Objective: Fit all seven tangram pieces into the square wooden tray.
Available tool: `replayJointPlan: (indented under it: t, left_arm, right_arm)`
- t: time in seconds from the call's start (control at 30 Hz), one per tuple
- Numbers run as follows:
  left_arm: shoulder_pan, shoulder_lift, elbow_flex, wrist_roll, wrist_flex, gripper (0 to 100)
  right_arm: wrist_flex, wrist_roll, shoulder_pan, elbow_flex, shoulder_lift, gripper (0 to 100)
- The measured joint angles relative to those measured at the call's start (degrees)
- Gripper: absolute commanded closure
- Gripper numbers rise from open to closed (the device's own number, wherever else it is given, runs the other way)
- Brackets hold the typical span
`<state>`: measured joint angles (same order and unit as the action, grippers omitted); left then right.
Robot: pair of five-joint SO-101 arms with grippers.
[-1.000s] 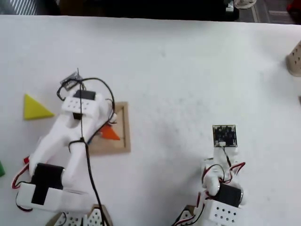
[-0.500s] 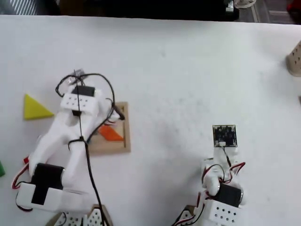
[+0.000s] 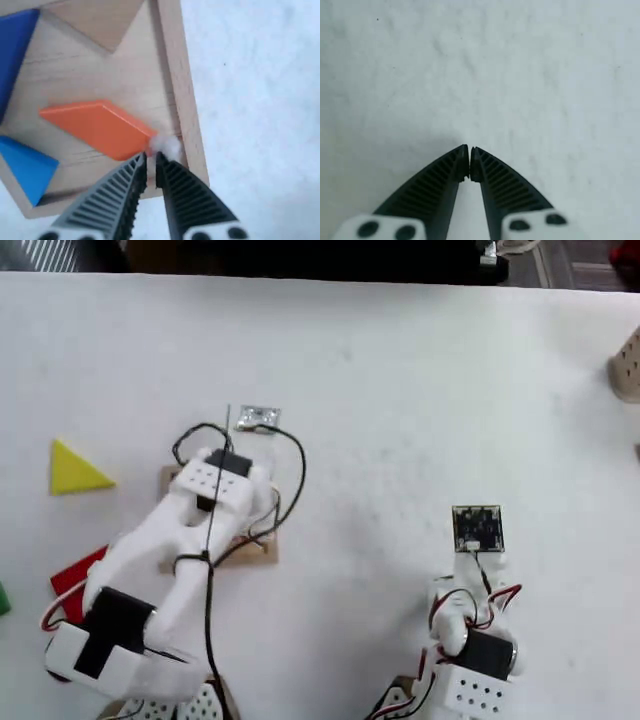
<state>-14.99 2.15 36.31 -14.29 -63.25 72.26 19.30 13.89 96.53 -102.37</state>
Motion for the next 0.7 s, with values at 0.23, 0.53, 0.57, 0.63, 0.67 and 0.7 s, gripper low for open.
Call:
replayJointPlan:
  t: [0.23,0.53,0.57,0.63,0.67,0.7]
  left_arm:
    - [-0.2,0.0,1.6,5.3,1.8,98]
    - [-0.2,-3.3,-0.6,5.3,3.9,98]
    - [0.0,-4.2,-1.8,5.3,3.9,98]
    - [0.2,-5.5,-3.5,5.2,3.9,98]
    - [0.2,-5.8,-4.0,5.2,3.9,98]
    - [0.3,-6.1,-4.6,5.2,3.9,98]
  right_arm:
    - [0.0,0.0,0.0,0.0,0.0,98.1]
    - [0.0,0.0,0.0,0.0,0.0,98.1]
    - [0.0,0.0,0.0,0.0,0.0,98.1]
    - [0.0,0.0,0.0,0.0,0.0,98.1]
    - [0.0,0.0,0.0,0.0,0.0,98.1]
    - [0.0,0.0,0.0,0.0,0.0,98.1]
